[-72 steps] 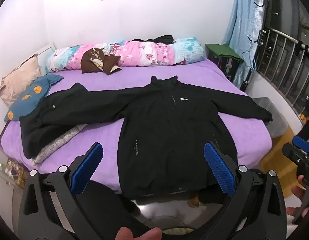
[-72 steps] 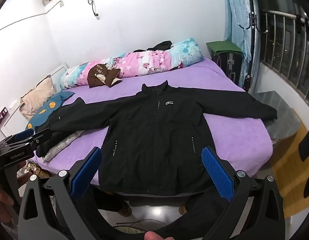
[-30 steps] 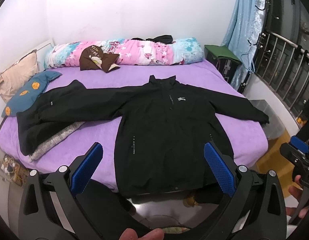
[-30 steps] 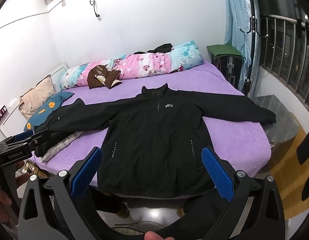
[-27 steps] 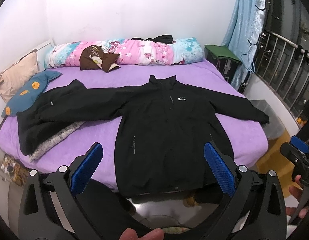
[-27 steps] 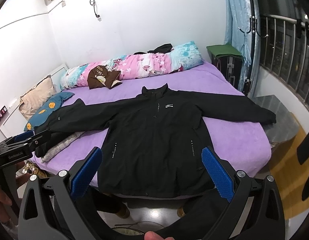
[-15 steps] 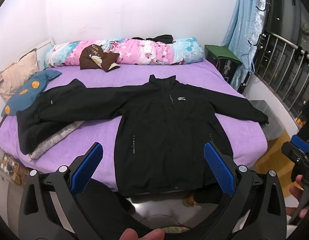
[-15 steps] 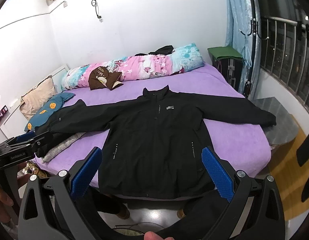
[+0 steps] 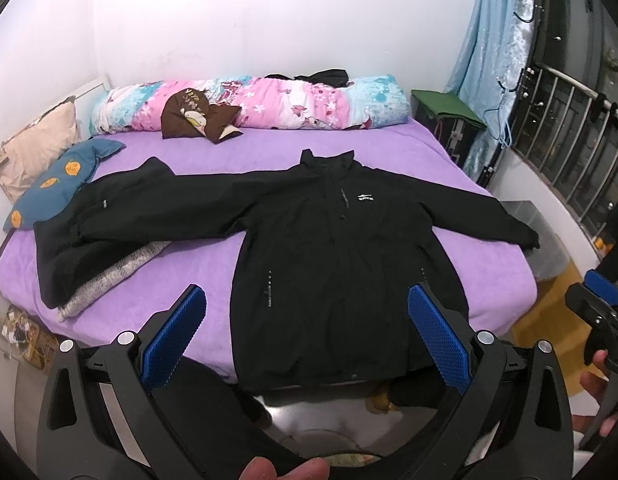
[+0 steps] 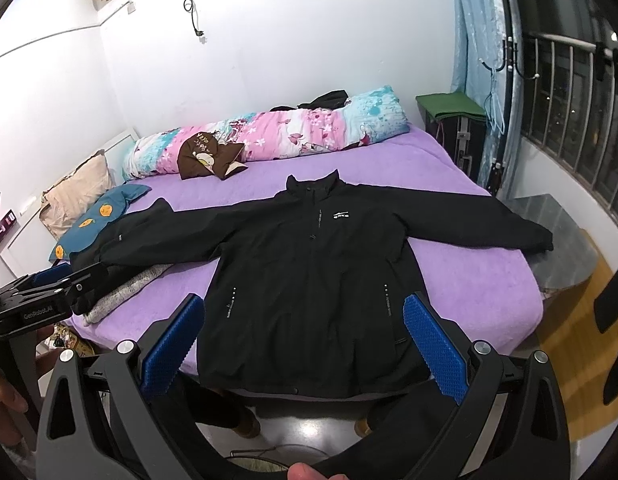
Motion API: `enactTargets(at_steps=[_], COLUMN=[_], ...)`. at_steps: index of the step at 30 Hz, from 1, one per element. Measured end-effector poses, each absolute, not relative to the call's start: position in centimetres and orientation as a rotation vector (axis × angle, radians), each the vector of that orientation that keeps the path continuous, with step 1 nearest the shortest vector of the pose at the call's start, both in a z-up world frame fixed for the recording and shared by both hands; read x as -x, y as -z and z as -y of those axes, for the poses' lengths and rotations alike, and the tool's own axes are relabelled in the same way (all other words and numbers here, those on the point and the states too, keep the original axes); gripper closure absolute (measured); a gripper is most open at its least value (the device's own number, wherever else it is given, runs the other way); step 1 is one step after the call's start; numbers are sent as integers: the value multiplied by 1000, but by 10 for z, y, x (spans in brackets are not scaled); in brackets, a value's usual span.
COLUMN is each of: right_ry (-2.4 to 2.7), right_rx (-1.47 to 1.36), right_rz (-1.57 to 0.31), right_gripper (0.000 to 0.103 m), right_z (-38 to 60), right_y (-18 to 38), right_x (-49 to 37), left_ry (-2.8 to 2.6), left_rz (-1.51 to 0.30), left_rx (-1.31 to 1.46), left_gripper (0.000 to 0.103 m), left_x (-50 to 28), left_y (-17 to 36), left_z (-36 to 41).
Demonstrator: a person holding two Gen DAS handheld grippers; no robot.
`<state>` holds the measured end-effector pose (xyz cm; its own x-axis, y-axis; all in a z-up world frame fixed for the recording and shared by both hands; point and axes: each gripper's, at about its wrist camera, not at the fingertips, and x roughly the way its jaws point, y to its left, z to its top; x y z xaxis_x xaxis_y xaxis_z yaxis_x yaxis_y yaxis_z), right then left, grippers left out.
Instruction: Fold large clothes
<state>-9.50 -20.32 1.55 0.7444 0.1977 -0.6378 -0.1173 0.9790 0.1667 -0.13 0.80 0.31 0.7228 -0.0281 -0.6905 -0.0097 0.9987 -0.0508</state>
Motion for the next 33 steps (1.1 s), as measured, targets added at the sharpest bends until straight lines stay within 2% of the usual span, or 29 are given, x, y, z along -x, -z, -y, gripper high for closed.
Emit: enactTargets(at_steps=[19,33], right_ry=[-176,-282], right_rx=[-104,-36], right_rz=[-704,-647], right_gripper=[5,5], right_z=[196,127], right_y=[-16,-24], right_x=[86,36], left_ry=[3,22], left_rz=[-763,-710], left_rx=[86,455], left_gripper=[6,6], left_x=[-1,-38], left_y=[0,30], left_z=[-14,-133])
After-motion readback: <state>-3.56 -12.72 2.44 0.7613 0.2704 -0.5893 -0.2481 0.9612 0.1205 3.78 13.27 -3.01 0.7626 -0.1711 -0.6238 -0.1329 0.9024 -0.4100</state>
